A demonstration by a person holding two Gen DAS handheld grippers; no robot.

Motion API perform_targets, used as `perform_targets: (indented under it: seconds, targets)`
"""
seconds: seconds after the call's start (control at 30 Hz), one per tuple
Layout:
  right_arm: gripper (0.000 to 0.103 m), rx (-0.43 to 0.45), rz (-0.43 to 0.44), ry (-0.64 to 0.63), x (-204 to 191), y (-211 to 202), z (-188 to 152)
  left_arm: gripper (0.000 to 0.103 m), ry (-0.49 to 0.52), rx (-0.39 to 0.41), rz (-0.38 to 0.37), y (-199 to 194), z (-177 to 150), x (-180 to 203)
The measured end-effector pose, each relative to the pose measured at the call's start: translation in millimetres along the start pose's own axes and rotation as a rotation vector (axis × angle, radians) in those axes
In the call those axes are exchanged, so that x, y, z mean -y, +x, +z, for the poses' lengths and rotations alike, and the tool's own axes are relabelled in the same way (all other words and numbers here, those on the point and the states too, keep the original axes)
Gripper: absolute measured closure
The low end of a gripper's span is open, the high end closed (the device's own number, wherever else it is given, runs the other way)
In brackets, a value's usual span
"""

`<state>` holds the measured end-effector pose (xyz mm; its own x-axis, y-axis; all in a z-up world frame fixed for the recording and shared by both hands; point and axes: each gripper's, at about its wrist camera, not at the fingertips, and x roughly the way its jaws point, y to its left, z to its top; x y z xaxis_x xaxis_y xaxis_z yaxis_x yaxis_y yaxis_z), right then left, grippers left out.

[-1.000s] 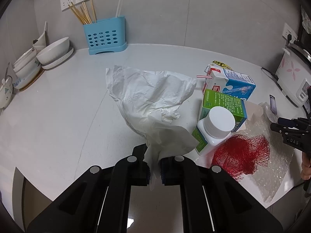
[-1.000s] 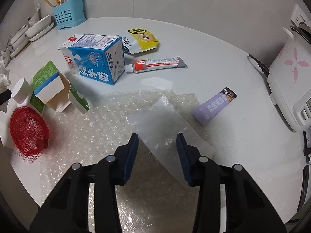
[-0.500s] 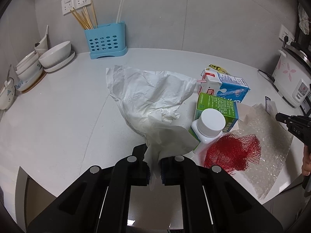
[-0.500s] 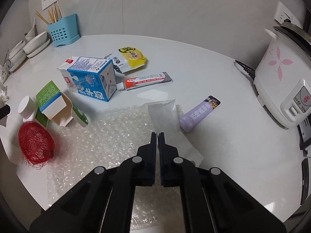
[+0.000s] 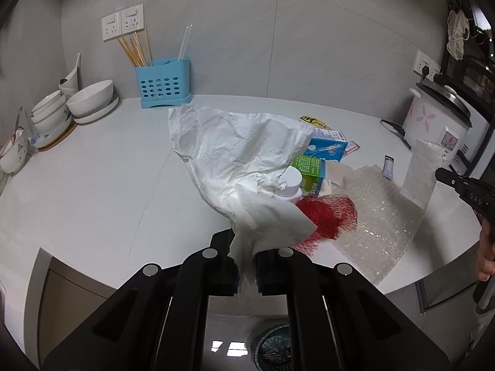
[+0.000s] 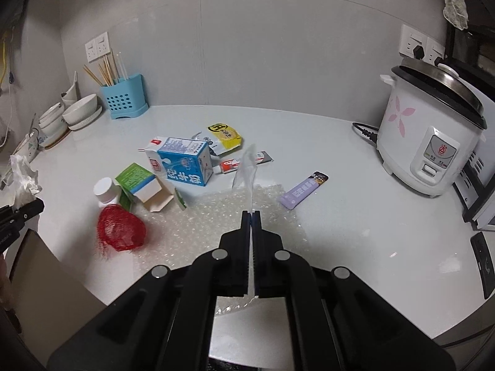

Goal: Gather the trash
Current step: 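Carry the tissue and plastic bag down over the teal wastebasket with both tools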

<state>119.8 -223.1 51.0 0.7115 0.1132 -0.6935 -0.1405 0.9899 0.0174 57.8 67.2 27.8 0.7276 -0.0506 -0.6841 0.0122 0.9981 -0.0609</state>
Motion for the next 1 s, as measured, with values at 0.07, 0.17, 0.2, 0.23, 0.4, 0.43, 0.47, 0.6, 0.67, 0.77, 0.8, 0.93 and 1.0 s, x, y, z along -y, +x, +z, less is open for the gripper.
perform_targets:
  seconds: [0.07,0.17,0.2,0.23,0.4,0.43,0.47,0.6,0.67,0.77,0.8,0.93,1.0]
  targets:
    - [0.103,0.018,0.022,0.0,-6,-16,-8,0.096,0.003,0.005,-0.011,-12,-8,5]
    - [0.103,0.043,0.049,0.0,-13,-38,-21,0.096,0.005,0.01,-0.026,-28,-20,12]
    - [0.103,0.05,0.061,0.005,-15,-44,-25,0.096,0.009,0.012,-0.029,-33,-24,15]
    - [0.103,0.056,0.069,0.007,-17,-50,-30,0.096,0.014,0.014,-0.032,-38,-29,18]
    - [0.103,0.079,0.101,0.005,-29,-76,-58,0.096,0.034,0.017,-0.051,-56,-54,33]
    - [0.103,0.081,0.11,0.008,-31,-80,-64,0.096,0.034,0.017,-0.058,-59,-59,35]
    - [0.103,0.081,0.117,0.007,-34,-83,-70,0.096,0.032,0.016,-0.064,-61,-65,37]
    - [0.103,0.085,0.137,0.014,-40,-93,-92,0.096,0.041,0.009,-0.075,-66,-85,44]
    - [0.103,0.088,0.142,0.012,-44,-97,-105,0.096,0.045,0.009,-0.072,-67,-96,46]
    - [0.103,0.087,0.151,0.017,-48,-100,-122,0.096,0.046,-0.004,-0.079,-65,-113,48]
    - [0.103,0.086,0.153,0.018,-49,-100,-128,0.096,0.043,-0.012,-0.087,-63,-119,48]
    - [0.103,0.081,0.155,0.021,-53,-99,-154,0.096,0.04,-0.038,-0.103,-53,-146,51]
    - [0.103,0.073,0.158,0.031,-54,-95,-170,0.096,0.036,-0.045,-0.102,-48,-159,53]
